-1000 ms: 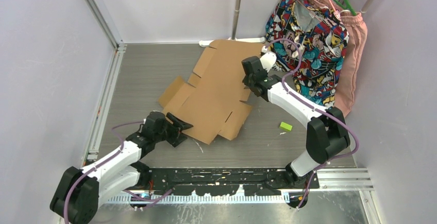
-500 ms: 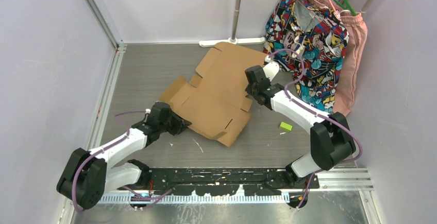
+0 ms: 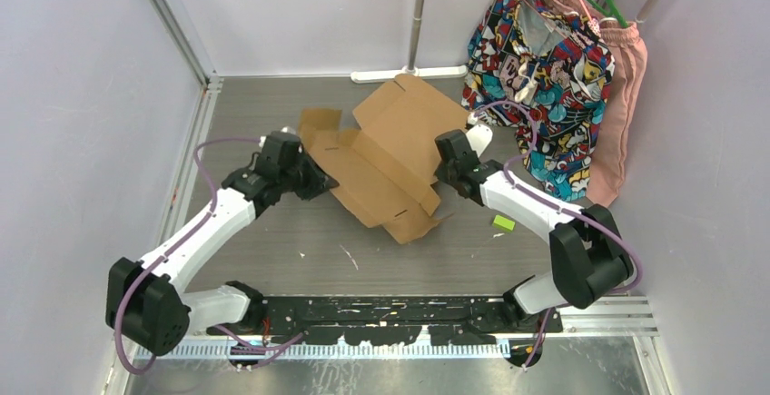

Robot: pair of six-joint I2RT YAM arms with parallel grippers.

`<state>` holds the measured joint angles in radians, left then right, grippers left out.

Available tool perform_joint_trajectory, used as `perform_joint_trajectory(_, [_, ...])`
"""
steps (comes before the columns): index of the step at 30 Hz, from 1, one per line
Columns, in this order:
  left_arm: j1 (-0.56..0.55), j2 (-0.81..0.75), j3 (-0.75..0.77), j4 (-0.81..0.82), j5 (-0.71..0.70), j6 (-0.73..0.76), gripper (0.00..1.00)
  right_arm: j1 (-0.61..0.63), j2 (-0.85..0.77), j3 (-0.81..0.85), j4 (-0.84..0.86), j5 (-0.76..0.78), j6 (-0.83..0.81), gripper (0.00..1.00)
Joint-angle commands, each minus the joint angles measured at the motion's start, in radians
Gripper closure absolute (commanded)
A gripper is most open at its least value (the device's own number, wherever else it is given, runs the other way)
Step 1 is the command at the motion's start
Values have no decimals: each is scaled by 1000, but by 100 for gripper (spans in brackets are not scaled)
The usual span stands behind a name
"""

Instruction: Fold the paper box

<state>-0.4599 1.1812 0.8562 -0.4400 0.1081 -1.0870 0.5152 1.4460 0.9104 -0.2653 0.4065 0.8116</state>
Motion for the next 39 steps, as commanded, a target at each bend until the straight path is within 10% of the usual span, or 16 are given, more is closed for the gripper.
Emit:
perform_joint_trajectory(1, [-6,43,176,-192,34,219,100,31,-58,-26,53,-108,11,99])
perform_joint_trajectory(23, [-6,367,862,-847,-142,579,100,67,-148,-209,47,-298,2,58])
perform_joint_trajectory(39, [-83,701,1398,-1242,-434,656,100,236,-126,-181,78,-372,41,47])
